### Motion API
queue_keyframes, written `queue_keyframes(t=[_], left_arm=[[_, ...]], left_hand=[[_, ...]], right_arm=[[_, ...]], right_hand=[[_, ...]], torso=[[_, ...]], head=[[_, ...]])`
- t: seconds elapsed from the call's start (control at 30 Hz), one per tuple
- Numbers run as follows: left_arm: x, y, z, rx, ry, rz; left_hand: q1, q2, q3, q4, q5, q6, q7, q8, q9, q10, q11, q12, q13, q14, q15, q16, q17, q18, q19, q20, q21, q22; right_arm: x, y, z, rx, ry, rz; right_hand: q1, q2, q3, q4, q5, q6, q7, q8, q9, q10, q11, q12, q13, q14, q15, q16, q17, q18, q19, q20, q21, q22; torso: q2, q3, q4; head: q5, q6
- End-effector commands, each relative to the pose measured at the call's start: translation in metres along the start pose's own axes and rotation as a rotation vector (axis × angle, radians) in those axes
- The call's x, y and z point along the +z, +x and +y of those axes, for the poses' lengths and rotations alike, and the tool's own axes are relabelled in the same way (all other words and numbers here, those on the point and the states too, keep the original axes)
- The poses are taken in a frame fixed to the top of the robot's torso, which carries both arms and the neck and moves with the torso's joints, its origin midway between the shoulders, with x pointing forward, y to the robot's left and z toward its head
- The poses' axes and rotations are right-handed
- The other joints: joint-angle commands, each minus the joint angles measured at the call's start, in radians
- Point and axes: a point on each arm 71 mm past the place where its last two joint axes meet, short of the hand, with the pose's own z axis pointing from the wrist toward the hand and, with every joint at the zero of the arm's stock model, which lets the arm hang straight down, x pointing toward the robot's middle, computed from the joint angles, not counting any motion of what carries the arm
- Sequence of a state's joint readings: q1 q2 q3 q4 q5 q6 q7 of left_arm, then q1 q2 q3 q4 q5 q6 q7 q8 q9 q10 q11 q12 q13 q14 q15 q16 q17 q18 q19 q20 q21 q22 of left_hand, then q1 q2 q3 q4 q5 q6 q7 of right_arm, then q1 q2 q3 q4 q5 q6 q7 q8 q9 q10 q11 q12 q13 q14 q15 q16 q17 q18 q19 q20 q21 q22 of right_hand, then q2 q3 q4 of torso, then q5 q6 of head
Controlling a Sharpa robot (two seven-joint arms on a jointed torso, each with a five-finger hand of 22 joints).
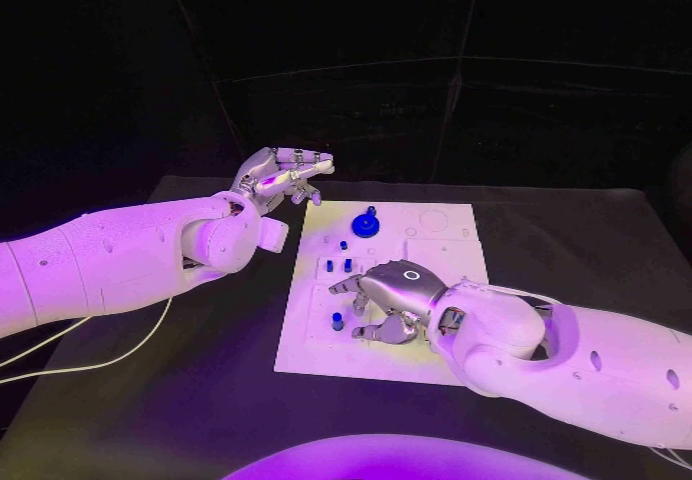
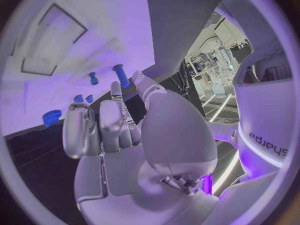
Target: Assemble the parts on the task board
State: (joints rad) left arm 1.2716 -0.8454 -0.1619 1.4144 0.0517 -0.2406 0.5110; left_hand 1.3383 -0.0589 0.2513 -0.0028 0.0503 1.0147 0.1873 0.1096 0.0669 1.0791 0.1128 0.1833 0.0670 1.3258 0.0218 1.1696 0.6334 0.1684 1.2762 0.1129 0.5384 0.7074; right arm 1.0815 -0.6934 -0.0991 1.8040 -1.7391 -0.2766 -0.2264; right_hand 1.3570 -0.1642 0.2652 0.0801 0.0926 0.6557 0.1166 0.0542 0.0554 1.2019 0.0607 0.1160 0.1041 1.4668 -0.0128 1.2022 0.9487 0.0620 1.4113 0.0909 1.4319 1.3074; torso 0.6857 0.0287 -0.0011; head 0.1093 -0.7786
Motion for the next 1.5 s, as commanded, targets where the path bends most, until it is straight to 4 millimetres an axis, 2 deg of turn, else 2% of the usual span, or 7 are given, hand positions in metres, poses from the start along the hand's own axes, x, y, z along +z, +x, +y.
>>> queue_keyframes(t=[0.03,0.23,0.3,0.4,0.53,0.7,1.5], left_arm=[[0.000,0.000,-0.001,-0.007,0.004,0.009],[-0.001,-0.002,-0.002,-0.006,0.004,0.005],[-0.001,-0.002,-0.002,-0.006,0.004,0.005],[-0.002,-0.002,-0.002,-0.006,0.004,0.005],[-0.002,-0.001,-0.002,-0.008,0.004,0.008],[-0.003,0.000,-0.002,-0.010,0.004,0.010],[-0.003,0.000,-0.002,-0.012,0.005,0.013]], left_hand=[[0.006,0.006,-0.003,-0.002,0.004,-0.008,-0.001,0.001,0.000,-0.004,0.001,0.003,-0.001,-0.007,0.000,-0.004,-0.001,0.014,0.001,0.005,-0.003,-0.001],[0.006,0.006,-0.003,-0.002,0.004,-0.008,-0.001,0.001,0.000,-0.004,0.001,0.003,-0.001,-0.007,0.000,-0.004,-0.001,0.014,0.001,0.005,-0.003,-0.001],[0.006,0.006,-0.003,-0.002,0.004,-0.008,-0.001,0.001,0.000,-0.004,0.001,0.003,-0.001,-0.007,0.000,-0.004,-0.001,0.014,0.001,0.005,-0.003,-0.001],[0.006,0.006,-0.003,-0.002,0.004,-0.008,-0.001,0.001,0.000,-0.005,0.001,0.003,-0.001,-0.007,0.000,-0.003,-0.001,0.014,0.001,0.005,-0.004,-0.001],[0.005,0.006,-0.004,-0.002,0.004,-0.008,-0.001,0.002,0.000,-0.004,0.001,0.004,-0.001,-0.007,0.000,-0.004,-0.001,0.014,0.002,0.005,-0.004,-0.002],[0.005,0.006,-0.004,-0.002,0.004,-0.008,-0.001,0.002,0.000,-0.004,0.001,0.004,-0.001,-0.007,0.000,-0.004,-0.001,0.014,0.002,0.005,-0.004,-0.002],[0.005,0.006,-0.004,-0.002,0.004,-0.008,-0.001,0.002,0.000,-0.004,0.001,0.004,-0.001,-0.007,0.000,-0.004,-0.001,0.014,0.002,0.005,-0.004,-0.002]], right_arm=[[-0.013,-0.015,-0.004,0.032,0.012,-0.152],[-0.051,-0.033,-0.034,0.190,0.151,-0.220],[-0.069,-0.036,-0.053,0.287,0.261,-0.206],[-0.089,-0.037,-0.073,0.346,0.377,-0.182],[-0.109,-0.036,-0.094,0.359,0.504,-0.151],[-0.124,-0.033,-0.107,0.318,0.609,-0.113],[-0.118,-0.004,-0.107,0.202,0.663,0.053]], right_hand=[[0.023,0.003,-0.050,0.021,0.008,0.031,0.011,0.006,0.006,-0.006,0.000,0.010,0.007,0.008,-0.006,-0.005,-0.006,-0.002,-0.007,0.000,-0.006,0.023],[0.029,0.019,-0.093,0.066,0.012,0.251,0.035,0.068,0.035,0.079,0.007,0.072,0.041,0.019,-0.001,0.024,0.032,-0.008,0.011,0.004,0.009,0.047],[0.002,0.018,-0.118,0.094,0.066,0.297,0.028,0.091,0.042,0.141,-0.006,0.134,0.081,0.025,-0.008,0.045,0.060,-0.012,0.023,0.001,0.020,0.064],[-0.032,0.010,-0.177,0.122,0.182,0.313,0.009,0.105,0.042,0.174,-0.021,0.260,0.189,0.034,-0.024,0.084,0.113,-0.020,0.046,-0.015,0.042,0.098],[-0.034,0.043,-0.273,0.165,0.174,0.326,-0.006,0.143,0.046,0.136,-0.024,0.751,0.704,0.044,-0.024,0.156,0.218,-0.027,0.069,-0.027,0.064,0.135],[-0.065,0.061,-0.353,0.206,0.196,0.343,-0.006,0.188,0.065,0.167,-0.033,1.020,0.997,0.050,-0.030,0.194,0.281,-0.034,0.084,-0.022,0.078,0.158],[-0.106,0.077,-0.426,0.211,0.186,0.352,-0.015,0.233,0.096,0.184,-0.038,1.111,1.114,0.060,-0.033,0.236,0.357,-0.041,0.103,-0.023,0.094,0.187]], torso=[[-0.001,-0.0021,0.0007],[-0.005,-0.0023,-0.0087],[-0.007,-0.0041,-0.0105],[-0.009,-0.0069,-0.0125],[-0.011,-0.0091,-0.0184],[-0.011,-0.0075,-0.0233],[-0.011,-0.0093,-0.0178]], head=[[-0.007,0.006],[-0.026,0.016],[-0.040,0.022],[-0.056,0.026],[-0.067,0.027],[-0.074,0.023],[-0.085,0.018]])
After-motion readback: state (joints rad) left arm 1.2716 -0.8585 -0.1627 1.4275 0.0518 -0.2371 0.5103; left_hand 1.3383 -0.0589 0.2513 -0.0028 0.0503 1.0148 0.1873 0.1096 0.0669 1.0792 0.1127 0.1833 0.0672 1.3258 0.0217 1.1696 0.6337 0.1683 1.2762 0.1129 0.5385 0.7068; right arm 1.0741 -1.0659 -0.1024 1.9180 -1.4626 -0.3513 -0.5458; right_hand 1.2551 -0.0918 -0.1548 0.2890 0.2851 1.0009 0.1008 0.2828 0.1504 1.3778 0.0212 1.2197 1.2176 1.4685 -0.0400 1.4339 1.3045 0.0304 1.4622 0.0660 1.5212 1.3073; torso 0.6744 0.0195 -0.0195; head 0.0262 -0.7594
